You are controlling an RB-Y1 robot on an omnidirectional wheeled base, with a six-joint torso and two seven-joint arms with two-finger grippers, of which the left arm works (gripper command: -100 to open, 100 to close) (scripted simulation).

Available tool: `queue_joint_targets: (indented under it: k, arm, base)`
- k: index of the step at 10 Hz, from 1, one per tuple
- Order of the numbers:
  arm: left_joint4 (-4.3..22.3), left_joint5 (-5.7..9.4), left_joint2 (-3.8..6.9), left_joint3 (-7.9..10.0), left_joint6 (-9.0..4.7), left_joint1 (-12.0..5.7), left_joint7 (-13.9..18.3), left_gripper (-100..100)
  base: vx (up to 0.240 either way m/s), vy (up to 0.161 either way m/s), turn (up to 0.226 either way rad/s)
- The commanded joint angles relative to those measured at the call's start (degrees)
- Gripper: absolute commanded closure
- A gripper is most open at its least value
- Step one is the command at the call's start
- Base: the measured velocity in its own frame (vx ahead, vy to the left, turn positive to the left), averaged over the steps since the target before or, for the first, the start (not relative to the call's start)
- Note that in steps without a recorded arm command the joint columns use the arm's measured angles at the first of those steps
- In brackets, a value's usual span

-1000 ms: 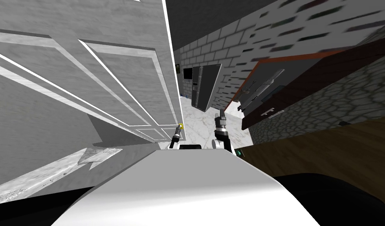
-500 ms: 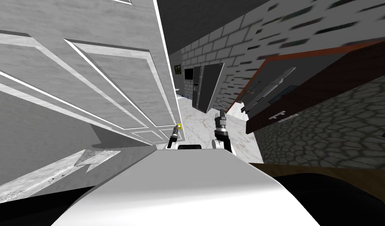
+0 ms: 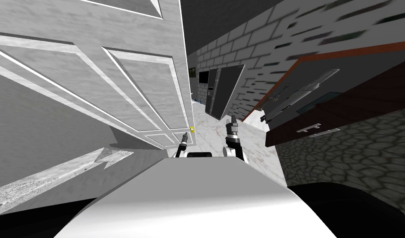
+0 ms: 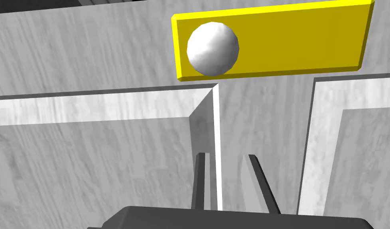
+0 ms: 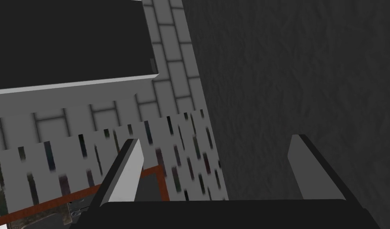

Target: Push the door open

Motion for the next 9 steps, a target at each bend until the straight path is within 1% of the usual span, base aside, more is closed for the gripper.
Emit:
queue_joint_targets:
  k: [1,3,4,7,9]
  arm:
    - [-0.9,1.22,0.08,-2.53,-0.27,1.06,-1.3,-100]
    - [-2.2,2.86,-0.18,-5.96,-0.55,2.59,-3.1,-100]
    - [-2.9,3.69,-0.47,-7.66,-0.69,3.36,-3.9,-100]
    - [-4.8,5.97,-1.91,-12.45,-1.07,5.47,-6.3,-100]
    - [-5.7,7.12,-3.06,-14.86,-1.27,6.54,-7.5,-100]
  base:
    - [-0.05,0.036,0.214]
    - [-0.041,0.024,0.184]
    - [-0.035,0.015,0.192]
    - [-0.041,-0.004,0.185]
    - [-0.062,-0.036,0.138]
